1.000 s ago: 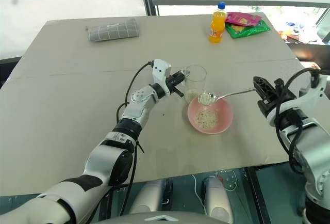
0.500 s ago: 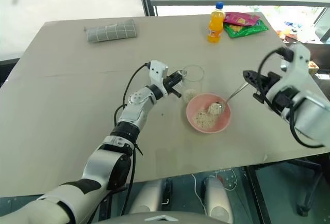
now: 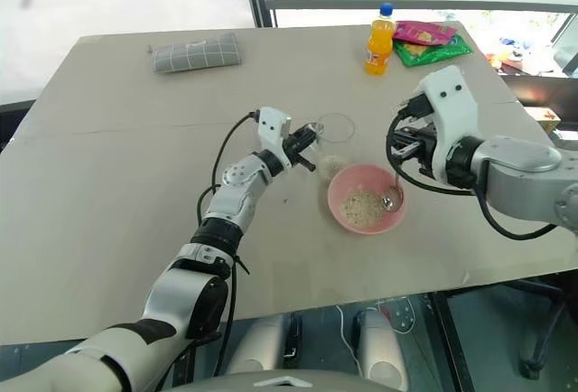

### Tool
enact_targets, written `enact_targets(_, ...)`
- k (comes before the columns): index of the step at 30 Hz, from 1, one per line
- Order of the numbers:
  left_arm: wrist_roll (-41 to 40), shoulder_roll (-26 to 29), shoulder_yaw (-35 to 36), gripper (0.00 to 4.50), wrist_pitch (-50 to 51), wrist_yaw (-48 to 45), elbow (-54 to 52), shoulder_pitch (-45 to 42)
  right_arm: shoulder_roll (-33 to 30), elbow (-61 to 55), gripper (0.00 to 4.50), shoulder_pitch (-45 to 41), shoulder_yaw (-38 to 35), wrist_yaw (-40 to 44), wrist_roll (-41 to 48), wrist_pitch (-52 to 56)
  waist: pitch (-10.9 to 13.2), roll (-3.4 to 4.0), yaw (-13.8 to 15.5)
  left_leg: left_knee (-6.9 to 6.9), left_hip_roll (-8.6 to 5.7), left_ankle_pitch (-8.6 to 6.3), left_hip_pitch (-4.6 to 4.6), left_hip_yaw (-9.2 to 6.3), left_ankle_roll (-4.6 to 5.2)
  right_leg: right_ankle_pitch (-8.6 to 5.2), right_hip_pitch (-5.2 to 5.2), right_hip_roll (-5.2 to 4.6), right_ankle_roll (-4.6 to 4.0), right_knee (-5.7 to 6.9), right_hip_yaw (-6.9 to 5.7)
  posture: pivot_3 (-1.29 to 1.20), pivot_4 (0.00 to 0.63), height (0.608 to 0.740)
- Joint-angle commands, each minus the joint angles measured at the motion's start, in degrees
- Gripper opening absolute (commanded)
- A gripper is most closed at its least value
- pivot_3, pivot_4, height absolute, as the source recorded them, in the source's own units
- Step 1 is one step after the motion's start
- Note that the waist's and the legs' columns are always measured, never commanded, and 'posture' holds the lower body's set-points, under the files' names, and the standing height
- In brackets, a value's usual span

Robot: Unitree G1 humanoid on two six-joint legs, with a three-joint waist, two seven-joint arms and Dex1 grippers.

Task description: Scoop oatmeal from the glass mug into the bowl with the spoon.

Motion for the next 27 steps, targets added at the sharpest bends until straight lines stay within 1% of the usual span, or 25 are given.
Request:
enact_targets(1,0.70,0.46,-0.15,0.03,0.13,0.44,-0.98,0.81,0.66,-1.41,0.00,-3.15,-1.40,3.25,-3.56,1.18,0.00,0.00,0.02,0.00,0.00,0.00,0.00,0.00,0.00,0.00,-0.01,0.00,0.00,0.01,0.00,0.00,0.150,0.740)
enact_targets(6,1.19,0.75,-0.58,0.03,-0.15,0.28,-1.08,0.89,2.16,-0.34,0.00,-3.69,-3.66,3.54,-3.42,2.28,0.00,0.00,0.02,0.00,0.00,0.00,0.00,-0.01,0.00,0.00,0.00,0.00,0.00,0.01,-0.02,0.00,0.150,0.740)
enact_targets(7,1.20,0.83,-0.59,0.03,-0.14,0.26,-1.16,0.95,2.73,0.25,0.00,-3.48,-4.70,2.76,-2.11,1.85,0.00,0.00,0.02,0.00,0.00,0.00,0.00,-0.01,0.00,0.00,0.00,0.00,0.00,0.01,-0.02,0.00,0.150,0.740)
enact_targets(10,1.25,1.07,-0.62,0.03,-0.11,0.22,-1.42,1.15,4.35,3.22,0.00,-2.72,-9.02,-0.14,3.94,-0.29,0.00,0.00,0.00,0.00,0.00,0.00,0.00,0.00,0.00,0.01,0.00,-0.01,0.00,0.01,-0.01,0.00,0.150,0.740)
enact_targets(15,1.29,1.42,-0.71,0.03,-0.01,0.19,-1.82,1.51,5.24,7.82,0.00,-0.08,-16.39,-3.04,12.75,-3.80,0.00,-0.01,0.03,0.00,-0.01,0.00,0.00,0.00,0.00,0.01,0.01,0.00,0.00,0.02,-0.02,0.00,0.150,0.740)
enact_targets(18,1.38,1.56,-0.90,0.03,0.12,0.23,-2.17,1.83,6.73,10.69,0.00,-0.79,-20.10,-6.08,19.47,-7.98,-0.01,-0.02,-0.04,0.00,-0.02,0.00,0.01,0.03,0.00,0.02,0.01,-0.01,0.01,0.02,0.02,0.00,0.150,0.740)
enact_targets(21,1.19,1.60,-0.91,0.03,0.30,0.28,-2.53,1.93,10.57,12.40,0.00,-4.92,-19.45,-9.17,23.30,-12.41,-0.01,-0.02,-0.20,0.00,-0.01,0.00,0.06,0.05,0.00,0.02,0.01,0.03,0.01,0.05,0.05,0.00,0.150,0.740)
enact_targets(23,0.85,1.61,-0.72,0.03,0.61,0.40,-3.06,2.06,13.83,13.84,0.00,-7.69,-16.98,-9.73,21.98,-13.59,-0.01,-0.01,-0.07,0.00,0.00,0.00,0.07,0.05,0.00,0.02,0.00,0.04,0.01,0.07,0.05,0.00,0.150,0.740)
enact_targets(27,0.44,2.13,-0.45,0.03,1.28,0.45,-4.83,2.66,18.96,16.68,0.00,-10.37,-13.22,-9.06,17.69,-13.86,-0.02,-0.02,-0.15,0.00,0.00,0.00,0.06,0.06,0.00,0.02,0.00,0.05,0.02,0.09,0.05,0.00,0.150,0.740)
